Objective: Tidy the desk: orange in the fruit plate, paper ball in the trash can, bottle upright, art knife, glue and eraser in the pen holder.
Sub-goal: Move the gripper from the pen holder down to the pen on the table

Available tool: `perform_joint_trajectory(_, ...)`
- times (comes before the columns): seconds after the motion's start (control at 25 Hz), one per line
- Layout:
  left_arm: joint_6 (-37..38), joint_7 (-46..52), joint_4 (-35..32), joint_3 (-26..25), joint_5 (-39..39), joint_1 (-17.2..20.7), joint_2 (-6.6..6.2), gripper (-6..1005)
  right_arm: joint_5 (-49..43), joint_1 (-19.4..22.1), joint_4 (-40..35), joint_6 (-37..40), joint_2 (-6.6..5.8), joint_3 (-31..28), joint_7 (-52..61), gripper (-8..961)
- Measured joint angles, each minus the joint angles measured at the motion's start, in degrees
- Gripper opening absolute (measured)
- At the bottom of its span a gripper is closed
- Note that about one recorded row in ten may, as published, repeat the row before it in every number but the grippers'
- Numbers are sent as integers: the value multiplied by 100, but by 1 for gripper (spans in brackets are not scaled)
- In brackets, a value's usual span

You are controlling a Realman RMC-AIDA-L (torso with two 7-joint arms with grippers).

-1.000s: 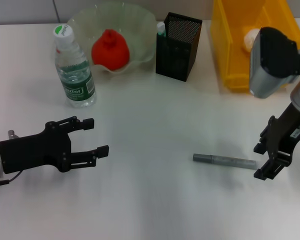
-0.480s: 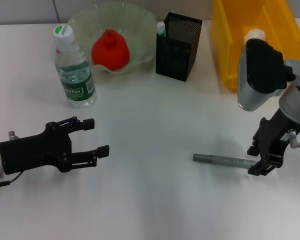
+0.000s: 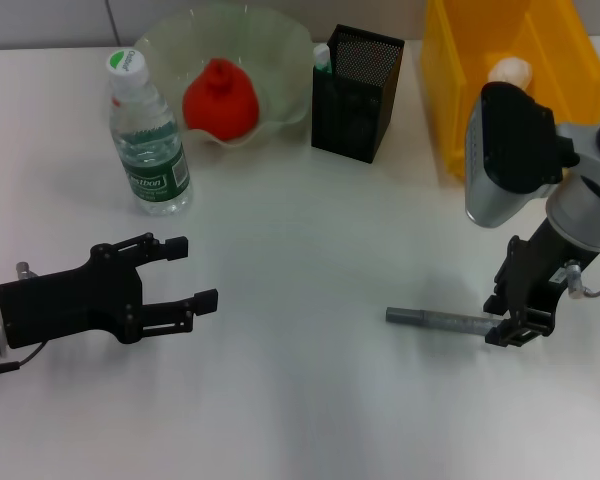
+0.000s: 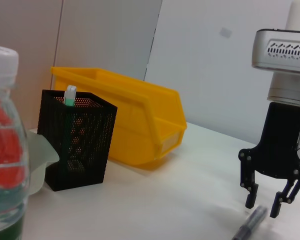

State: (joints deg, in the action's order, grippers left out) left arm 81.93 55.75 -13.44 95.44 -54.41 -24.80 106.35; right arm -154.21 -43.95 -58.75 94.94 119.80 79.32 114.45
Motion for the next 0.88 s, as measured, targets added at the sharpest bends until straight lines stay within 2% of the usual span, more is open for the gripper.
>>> perform_joint_trajectory(0.24, 5, 6, 0, 0, 3, 2, -13, 860, 0, 3, 18, -52, 0, 93, 1, 348)
perform_joint_trajectory(0.56, 5, 6, 0, 1, 9, 2, -18, 860, -23, 9, 36, -104, 0, 143, -1, 274)
perform_joint_trajectory(0.88, 7, 6, 0, -77, -7, 2, -14, 859, -44, 9, 67, -190, 0, 314, 21, 273)
